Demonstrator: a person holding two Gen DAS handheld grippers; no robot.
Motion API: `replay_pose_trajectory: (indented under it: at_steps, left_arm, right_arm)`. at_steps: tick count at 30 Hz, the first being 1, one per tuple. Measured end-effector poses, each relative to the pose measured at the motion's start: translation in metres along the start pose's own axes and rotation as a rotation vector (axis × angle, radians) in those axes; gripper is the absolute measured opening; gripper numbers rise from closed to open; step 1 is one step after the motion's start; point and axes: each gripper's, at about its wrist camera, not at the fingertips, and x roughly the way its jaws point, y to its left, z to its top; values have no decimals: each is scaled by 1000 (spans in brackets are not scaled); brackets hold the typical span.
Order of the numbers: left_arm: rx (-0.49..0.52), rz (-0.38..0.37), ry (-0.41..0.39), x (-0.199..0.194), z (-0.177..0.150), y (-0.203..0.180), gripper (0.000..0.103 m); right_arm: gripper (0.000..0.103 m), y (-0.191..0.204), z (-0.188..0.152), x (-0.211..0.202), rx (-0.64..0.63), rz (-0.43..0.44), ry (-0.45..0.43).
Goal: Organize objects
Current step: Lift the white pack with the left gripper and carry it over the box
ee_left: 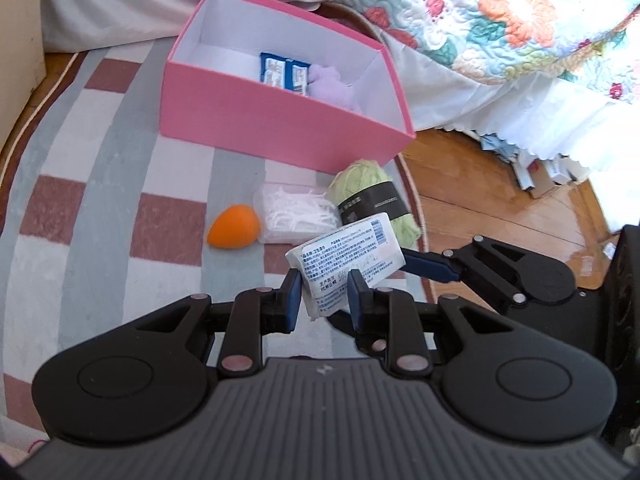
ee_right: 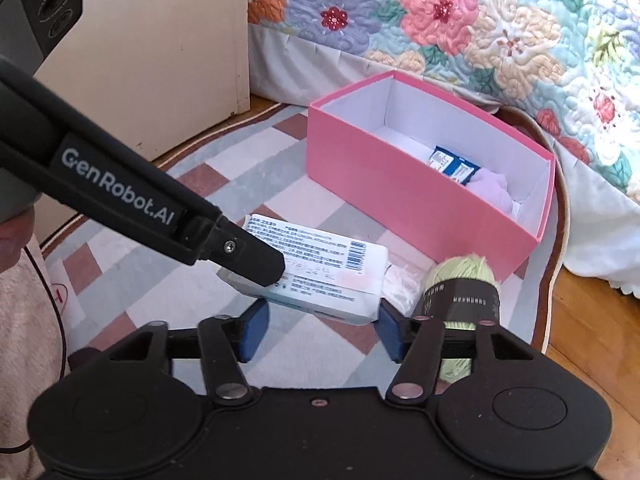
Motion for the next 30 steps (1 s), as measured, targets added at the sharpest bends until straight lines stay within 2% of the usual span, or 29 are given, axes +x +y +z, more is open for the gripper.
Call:
replay_pose_trajectory:
  at_steps: [4, 11, 23, 30]
  left_arm:
    - [25, -7, -20, -13, 10, 1, 23]
    - [60, -8, -38, -24, 28, -4, 23]
    - [89, 30, -83, -27, 74, -3, 23]
    - [118, 60, -91, -18, 99, -12, 23]
  right_arm:
    - [71, 2, 12, -5, -44, 10, -13]
    - [74, -7, 29, -8, -16, 20, -51]
    - [55, -25, 63, -5, -32, -9, -120]
    - [46, -47, 79, 2, 17, -6, -116]
